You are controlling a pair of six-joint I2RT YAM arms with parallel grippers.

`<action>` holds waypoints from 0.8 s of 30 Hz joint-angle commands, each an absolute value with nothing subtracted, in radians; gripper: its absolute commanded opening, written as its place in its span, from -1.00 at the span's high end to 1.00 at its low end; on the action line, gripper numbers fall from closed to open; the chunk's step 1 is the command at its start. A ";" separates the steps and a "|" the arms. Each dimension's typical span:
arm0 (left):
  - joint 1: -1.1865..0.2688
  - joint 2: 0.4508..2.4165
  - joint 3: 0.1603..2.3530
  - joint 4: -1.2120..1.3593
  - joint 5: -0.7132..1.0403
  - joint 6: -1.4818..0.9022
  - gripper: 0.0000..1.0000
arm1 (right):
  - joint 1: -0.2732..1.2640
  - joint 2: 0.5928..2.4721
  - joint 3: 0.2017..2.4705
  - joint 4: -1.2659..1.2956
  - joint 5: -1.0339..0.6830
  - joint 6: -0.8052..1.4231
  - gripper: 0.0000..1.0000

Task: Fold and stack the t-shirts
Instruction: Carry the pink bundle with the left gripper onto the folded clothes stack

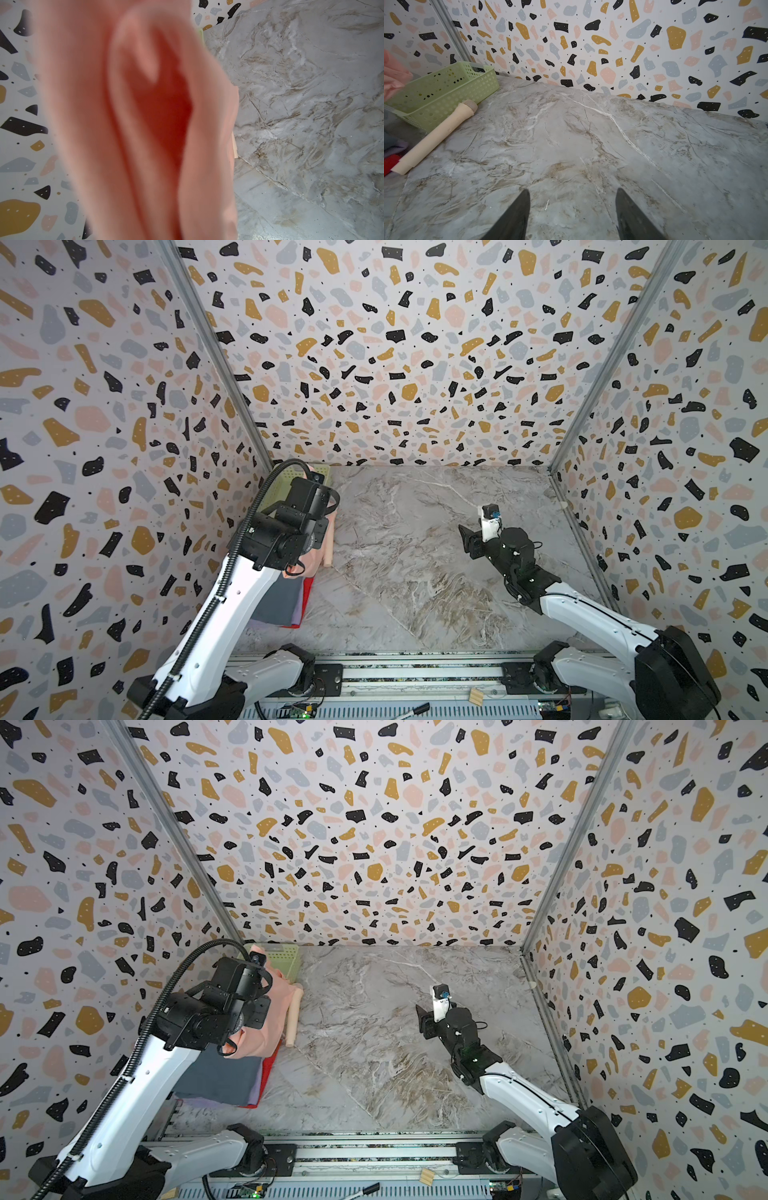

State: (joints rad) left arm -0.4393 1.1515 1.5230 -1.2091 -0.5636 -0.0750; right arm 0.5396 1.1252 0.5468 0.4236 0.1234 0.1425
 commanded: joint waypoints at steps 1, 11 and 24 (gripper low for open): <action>-0.417 1.150 1.534 -1.216 -0.665 -0.148 0.85 | 0.534 1.131 0.581 0.462 0.106 0.156 -0.30; -0.311 1.032 1.393 -1.213 -0.629 -0.366 1.00 | 0.506 1.171 0.578 0.482 0.038 0.199 -0.30; -0.311 0.945 1.482 -1.349 -0.566 -0.420 1.00 | 0.502 1.180 0.568 0.494 -0.010 0.238 -0.30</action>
